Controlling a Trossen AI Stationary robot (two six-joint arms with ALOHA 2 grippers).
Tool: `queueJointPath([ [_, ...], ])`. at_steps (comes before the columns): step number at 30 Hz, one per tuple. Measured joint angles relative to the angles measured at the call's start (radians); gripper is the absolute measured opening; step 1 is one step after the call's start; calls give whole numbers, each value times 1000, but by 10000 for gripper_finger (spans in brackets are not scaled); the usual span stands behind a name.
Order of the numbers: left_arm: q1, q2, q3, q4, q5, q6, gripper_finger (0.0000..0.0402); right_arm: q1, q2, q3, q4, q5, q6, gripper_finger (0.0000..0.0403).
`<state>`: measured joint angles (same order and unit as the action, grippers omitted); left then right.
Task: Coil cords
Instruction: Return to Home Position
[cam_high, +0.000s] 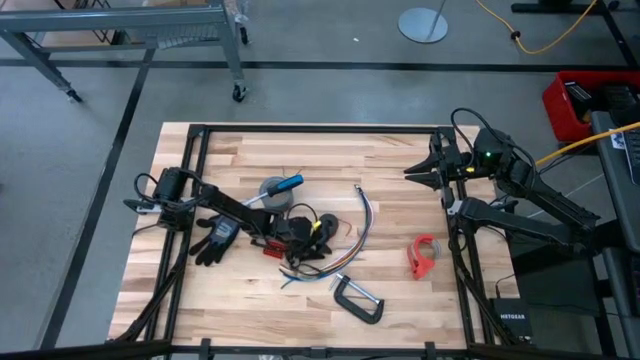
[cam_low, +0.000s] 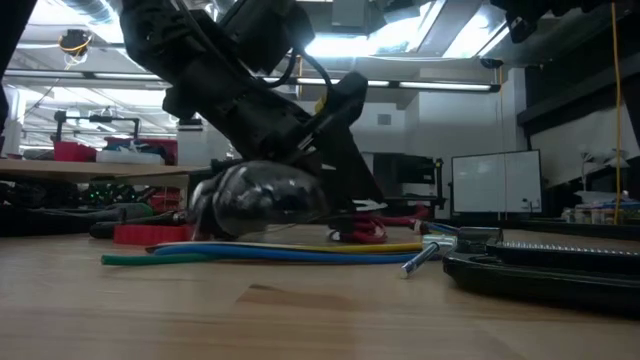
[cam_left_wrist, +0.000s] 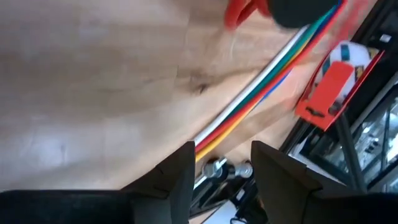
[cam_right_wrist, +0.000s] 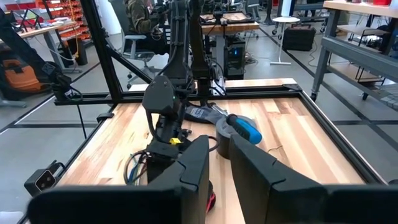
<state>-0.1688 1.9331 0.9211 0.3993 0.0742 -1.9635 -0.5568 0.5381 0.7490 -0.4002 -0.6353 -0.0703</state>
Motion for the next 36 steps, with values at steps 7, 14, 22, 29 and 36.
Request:
queueJointPath([
  [7, 0, 0, 0, 21, -17, 88, 130, 0, 0, 0, -5, 0, -9, 69],
  [14, 1, -1, 1, 218, -152, 274, 105, 0, 0, 0, -8, 0, -14, 69],
  [22, 27, -2, 1, 592, -249, 605, 73, 0, -1, 17, 7, 0, 14, 69],
  [29, 55, -2, 1, 847, -254, 837, 41, 0, -14, 72, 7, -5, 39, 69],
  [36, 101, -43, 0, 1011, -195, 1012, 9, 0, -69, 111, -1, -11, 65, 69],
])
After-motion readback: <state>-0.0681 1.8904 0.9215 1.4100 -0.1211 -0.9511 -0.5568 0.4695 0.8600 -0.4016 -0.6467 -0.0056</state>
